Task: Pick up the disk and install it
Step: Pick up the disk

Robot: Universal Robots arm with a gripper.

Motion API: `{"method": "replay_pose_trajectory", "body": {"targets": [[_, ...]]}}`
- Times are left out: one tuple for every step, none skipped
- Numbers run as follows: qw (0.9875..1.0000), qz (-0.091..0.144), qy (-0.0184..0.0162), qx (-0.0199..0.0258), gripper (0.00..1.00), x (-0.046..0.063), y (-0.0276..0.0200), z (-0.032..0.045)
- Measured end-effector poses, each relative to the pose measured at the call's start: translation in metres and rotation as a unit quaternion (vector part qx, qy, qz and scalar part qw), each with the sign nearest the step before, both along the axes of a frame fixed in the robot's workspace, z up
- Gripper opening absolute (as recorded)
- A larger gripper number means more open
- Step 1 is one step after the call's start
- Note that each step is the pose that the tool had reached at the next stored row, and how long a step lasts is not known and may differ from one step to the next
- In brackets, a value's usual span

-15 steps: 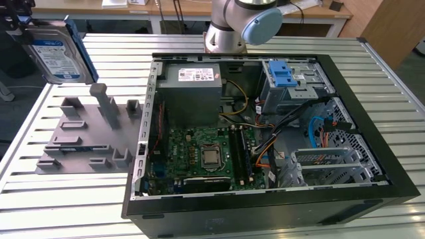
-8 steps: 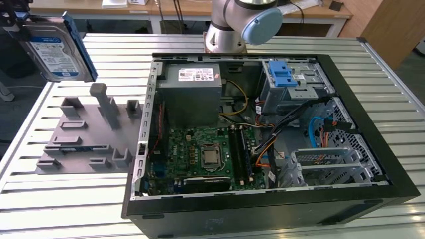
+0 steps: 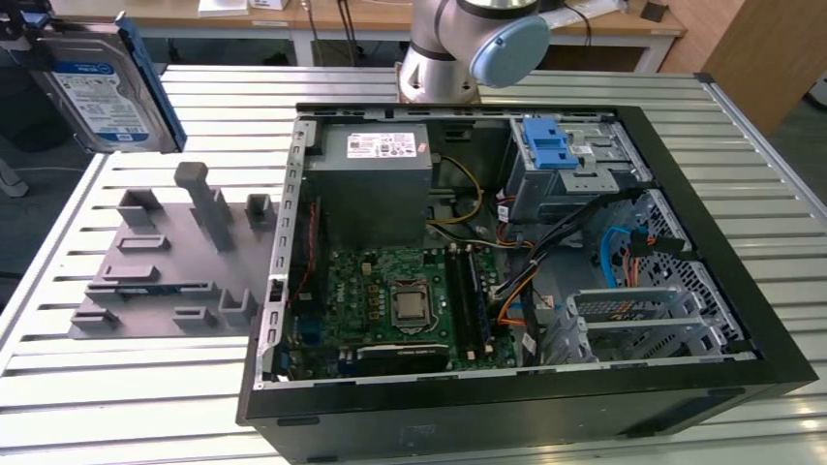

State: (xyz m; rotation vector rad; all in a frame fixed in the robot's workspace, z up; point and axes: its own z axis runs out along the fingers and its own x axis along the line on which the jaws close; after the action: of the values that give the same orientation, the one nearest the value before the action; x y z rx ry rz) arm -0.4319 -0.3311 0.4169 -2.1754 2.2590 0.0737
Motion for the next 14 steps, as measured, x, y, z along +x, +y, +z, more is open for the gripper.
{"method": "replay_pose_trajectory", "body": {"targets": [[1.0,0.0,0.0,0.0,0.37,0.0,0.0,0.0011],[1.0,0.0,-0.0001,0.0,0.37,0.0,0.0,0.0024],[1.0,0.0,0.0,0.0,0.37,0.0,0.0,0.0036],[1.0,0.0,0.0,0.0,0.37,0.0,0.0,0.0048],[1.0,0.0,-0.0001,0.0,0.37,0.0,0.0,0.006],[1.0,0.0,-0.0001,0.0,0.37,0.0,0.0,0.0072],[1.0,0.0,0.0,0.0,0.37,0.0,0.0,0.0083],[1.0,0.0,-0.0001,0.0,0.37,0.0,0.0,0.0095],[1.0,0.0,0.0,0.0,0.37,0.0,0.0,0.0107],[1.0,0.0,-0.0001,0.0,0.37,0.0,0.0,0.0118],[1.0,0.0,-0.0001,0.0,0.37,0.0,0.0,0.0129],[1.0,0.0,0.0,0.0,0.37,0.0,0.0,0.0142],[1.0,0.0,0.0,0.0,0.37,0.0,0.0,0.0154],[1.0,0.0,-0.0001,0.0,0.37,0.0,0.0,0.0166]]}}
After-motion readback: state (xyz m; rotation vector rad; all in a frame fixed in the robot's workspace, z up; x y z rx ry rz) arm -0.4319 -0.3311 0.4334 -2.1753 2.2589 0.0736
